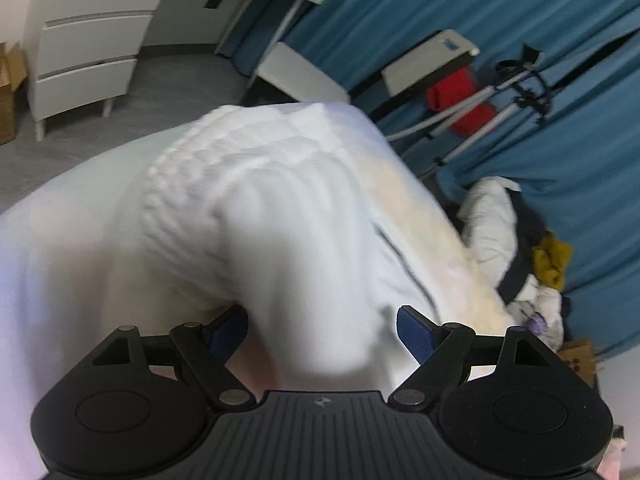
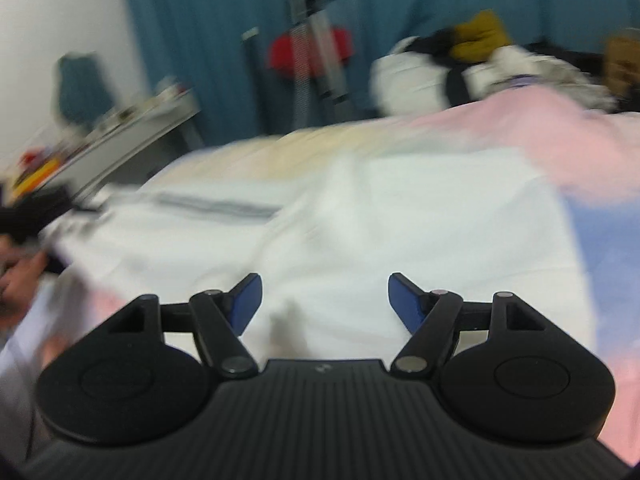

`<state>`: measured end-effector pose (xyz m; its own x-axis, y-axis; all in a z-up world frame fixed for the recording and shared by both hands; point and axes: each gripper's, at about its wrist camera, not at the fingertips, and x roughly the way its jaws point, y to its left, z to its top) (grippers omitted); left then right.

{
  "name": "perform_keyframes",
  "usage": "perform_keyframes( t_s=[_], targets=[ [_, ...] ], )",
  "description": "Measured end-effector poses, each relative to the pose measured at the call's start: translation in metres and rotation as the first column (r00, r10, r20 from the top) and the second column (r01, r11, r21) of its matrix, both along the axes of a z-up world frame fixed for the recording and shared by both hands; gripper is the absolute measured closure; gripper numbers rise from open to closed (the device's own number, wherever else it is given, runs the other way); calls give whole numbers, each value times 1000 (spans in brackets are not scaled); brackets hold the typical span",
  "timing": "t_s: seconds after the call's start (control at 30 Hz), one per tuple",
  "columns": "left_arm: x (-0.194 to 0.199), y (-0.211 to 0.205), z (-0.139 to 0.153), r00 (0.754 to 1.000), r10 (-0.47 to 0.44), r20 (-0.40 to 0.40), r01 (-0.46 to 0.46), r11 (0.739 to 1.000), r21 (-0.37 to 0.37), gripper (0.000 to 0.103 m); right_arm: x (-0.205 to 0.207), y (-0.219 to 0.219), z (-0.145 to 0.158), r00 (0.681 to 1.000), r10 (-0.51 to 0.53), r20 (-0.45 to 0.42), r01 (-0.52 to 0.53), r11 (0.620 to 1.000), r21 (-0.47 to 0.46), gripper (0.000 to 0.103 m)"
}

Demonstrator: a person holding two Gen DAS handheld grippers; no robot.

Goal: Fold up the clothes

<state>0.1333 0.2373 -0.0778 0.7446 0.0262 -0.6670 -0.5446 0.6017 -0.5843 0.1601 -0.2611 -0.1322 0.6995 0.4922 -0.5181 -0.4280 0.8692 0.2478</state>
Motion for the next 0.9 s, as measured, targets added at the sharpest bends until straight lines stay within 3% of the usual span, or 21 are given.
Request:
perform_keyframes(
  t_s=[0.07,0.2,0.37,0.57,0.73,0.8,0.83,0.87,0.9],
  targets=[
    [-1,8,-6,1000,10,4,-10,1000,-28,20,-2,9,-1,999,45,23,-44,998,-35,22],
    [-3,16,-13,1000,9,9,-9,999,-46,20,4,22,-8,994,100,45,-96,991,-99,22],
    [0,15,-15,1000,-3,-3,3,1000,-15,20,8,37,-21,989,118,90,-98,975,-200,22],
    [0,11,-16,1000,-16,1,16,1000,-8,20,21,26,-25,997,20,77,-10,991,-131,22],
    [0,12,-18,1000,-20,8,20,1000,-14,20,26,34,-36,998,43,56,-35,991,-133,23],
    [-1,12,-18,1000,-22,10,22,1000,-12,20,27,34,-35,997,50,53,-43,991,-124,33],
    [-1,13,-19,1000,-21,11,21,1000,-15,20,26,35,-33,997,55,53,-48,991,-125,46],
    [-1,13,-19,1000,-20,13,20,1000,-18,20,26,36,-31,997,60,52,-53,991,-126,66],
    [-1,13,-19,1000,-18,14,19,1000,-24,20,25,37,-28,997,64,52,-57,990,-127,73]
  ],
)
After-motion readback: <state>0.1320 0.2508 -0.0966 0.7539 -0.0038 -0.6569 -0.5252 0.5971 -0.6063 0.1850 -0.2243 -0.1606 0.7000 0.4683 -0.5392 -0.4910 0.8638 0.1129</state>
